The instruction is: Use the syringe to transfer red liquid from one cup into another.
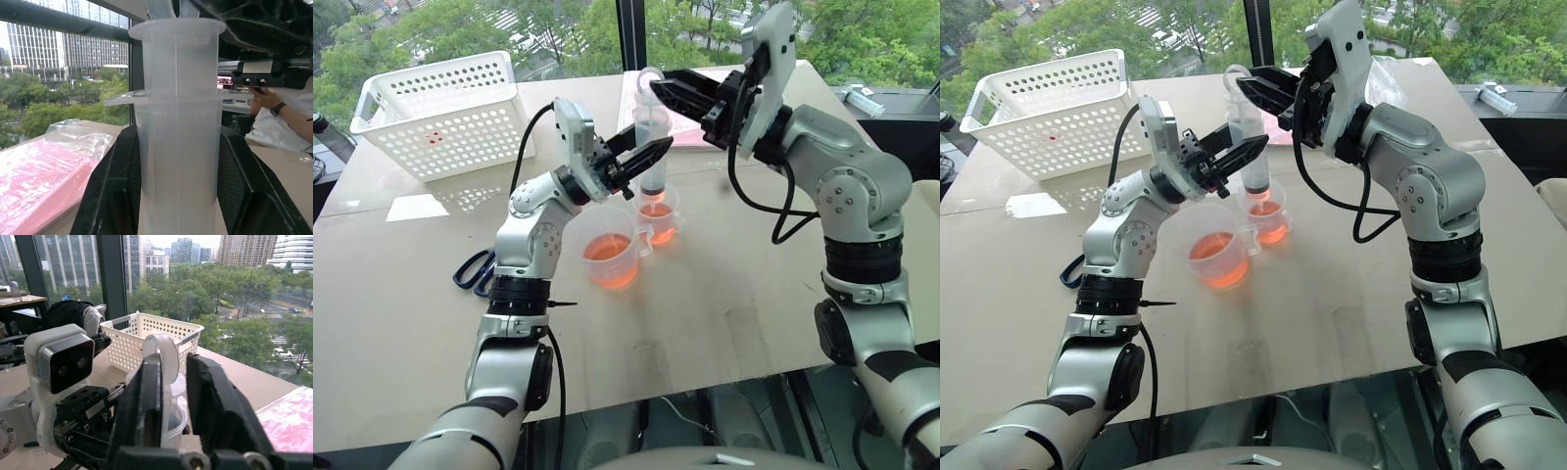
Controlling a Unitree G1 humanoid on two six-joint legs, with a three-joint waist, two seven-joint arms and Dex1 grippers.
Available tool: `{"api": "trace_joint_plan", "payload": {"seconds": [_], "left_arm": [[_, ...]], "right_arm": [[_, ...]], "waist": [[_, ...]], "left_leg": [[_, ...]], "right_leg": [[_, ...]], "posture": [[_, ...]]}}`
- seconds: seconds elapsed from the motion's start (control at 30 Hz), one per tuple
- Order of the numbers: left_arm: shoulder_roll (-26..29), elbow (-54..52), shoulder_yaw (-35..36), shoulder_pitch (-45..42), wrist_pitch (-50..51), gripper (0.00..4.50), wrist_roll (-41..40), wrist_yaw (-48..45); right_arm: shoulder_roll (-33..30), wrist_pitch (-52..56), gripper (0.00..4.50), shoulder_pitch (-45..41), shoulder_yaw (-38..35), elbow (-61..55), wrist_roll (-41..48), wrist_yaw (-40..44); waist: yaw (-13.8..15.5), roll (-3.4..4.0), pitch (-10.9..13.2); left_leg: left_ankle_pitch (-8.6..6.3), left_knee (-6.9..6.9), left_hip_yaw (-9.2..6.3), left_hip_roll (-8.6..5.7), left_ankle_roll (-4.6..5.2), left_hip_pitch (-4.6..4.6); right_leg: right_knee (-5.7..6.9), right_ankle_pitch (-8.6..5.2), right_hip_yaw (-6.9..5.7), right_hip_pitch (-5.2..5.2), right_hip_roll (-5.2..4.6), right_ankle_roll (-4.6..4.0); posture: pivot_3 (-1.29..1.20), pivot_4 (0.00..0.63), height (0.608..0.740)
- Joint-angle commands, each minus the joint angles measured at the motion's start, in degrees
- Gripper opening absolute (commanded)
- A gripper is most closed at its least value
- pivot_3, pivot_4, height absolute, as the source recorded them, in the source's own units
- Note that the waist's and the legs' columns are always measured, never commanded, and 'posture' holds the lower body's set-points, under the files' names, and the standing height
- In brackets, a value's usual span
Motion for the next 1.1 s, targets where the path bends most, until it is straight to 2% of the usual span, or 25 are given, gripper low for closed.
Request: {"api": "trace_joint_plan", "payload": {"seconds": [0.03, 0.3, 0.7, 1.1], "left_arm": [[0.0, -1.6, 0.5, -0.4, -1.5, 1.42, -0.3, -0.9], [-0.5, -1.9, 0.9, -0.5, -1.2, 1.42, -0.6, -0.7], [-2.1, -1.5, 3.1, -2.5, 0.0, 1.42, -2.5, 1.1], [-2.2, -1.7, 4.0, -3.7, -0.2, 1.42, -2.8, 1.5]], "right_arm": [[0.6, -0.1, 0.03, -1.3, -1.9, -0.4, 0.3, -1.2], [-1.4, -0.1, 0.03, 0.8, 0.6, -0.6, -2.5, -0.1], [-4.0, 6.0, 0.03, 3.7, 4.2, -1.9, -4.5, -0.5], [-4.3, 9.0, 0.03, 4.5, 4.8, -2.7, -4.4, -0.8]], "waist": [[0.0, 0.0, 0.0], [0.0, 0.0, 0.0], [0.0, 0.0, 0.0], [0.1, 0.0, 0.0]], "left_leg": [[0.0, 0.0, 0.0, 0.0, 0.0, 0.0], [0.0, 0.01, 0.0, 0.0, 0.0, -0.01], [0.0, 0.02, 0.0, 0.0, 0.0, -0.01], [0.0, 0.03, 0.0, 0.0, 0.0, -0.01]], "right_leg": [[0.0, 0.0, 0.0, 0.0, 0.0, 0.0], [0.0, 0.0, -0.01, 0.0, 0.0, 0.0], [0.01, 0.0, 0.0, 0.0, 0.0, 0.0], [0.01, 0.0, 0.0, 0.01, 0.0, 0.0]], "posture": [[0.0, 0.15, 0.74], [0.0, 0.15, 0.74], [0.0, 0.15, 0.74], [0.0, 0.15, 0.74]]}}
